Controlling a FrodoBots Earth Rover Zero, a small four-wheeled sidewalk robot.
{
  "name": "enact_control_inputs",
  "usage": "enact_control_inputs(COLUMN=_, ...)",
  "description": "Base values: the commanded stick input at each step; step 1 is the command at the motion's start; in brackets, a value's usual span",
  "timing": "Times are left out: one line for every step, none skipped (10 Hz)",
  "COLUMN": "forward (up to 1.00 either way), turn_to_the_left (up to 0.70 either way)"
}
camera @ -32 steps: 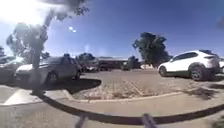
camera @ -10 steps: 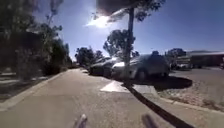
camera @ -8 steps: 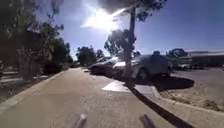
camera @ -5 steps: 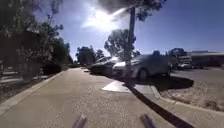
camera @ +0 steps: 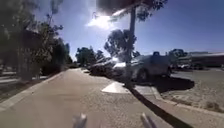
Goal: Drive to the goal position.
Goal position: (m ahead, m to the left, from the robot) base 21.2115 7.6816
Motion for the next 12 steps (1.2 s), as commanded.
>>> enact_control_inputs(forward=0.85, turn_to_the_left=0.34)
enact_control_inputs(forward=0.85, turn_to_the_left=0.34)
enact_control_inputs(forward=0.85, turn_to_the_left=0.34)
enact_control_inputs(forward=0.85, turn_to_the_left=0.34)
enact_control_inputs(forward=0.85, turn_to_the_left=0.34)
enact_control_inputs(forward=0.85, turn_to_the_left=0.34)
enact_control_inputs(forward=0.85, turn_to_the_left=0.34)
enact_control_inputs(forward=0.85, turn_to_the_left=0.34)
enact_control_inputs(forward=0.85, turn_to_the_left=0.34)
enact_control_inputs(forward=0.85, turn_to_the_left=0.00)
enact_control_inputs(forward=0.85, turn_to_the_left=0.00)
enact_control_inputs(forward=0.85, turn_to_the_left=0.04)
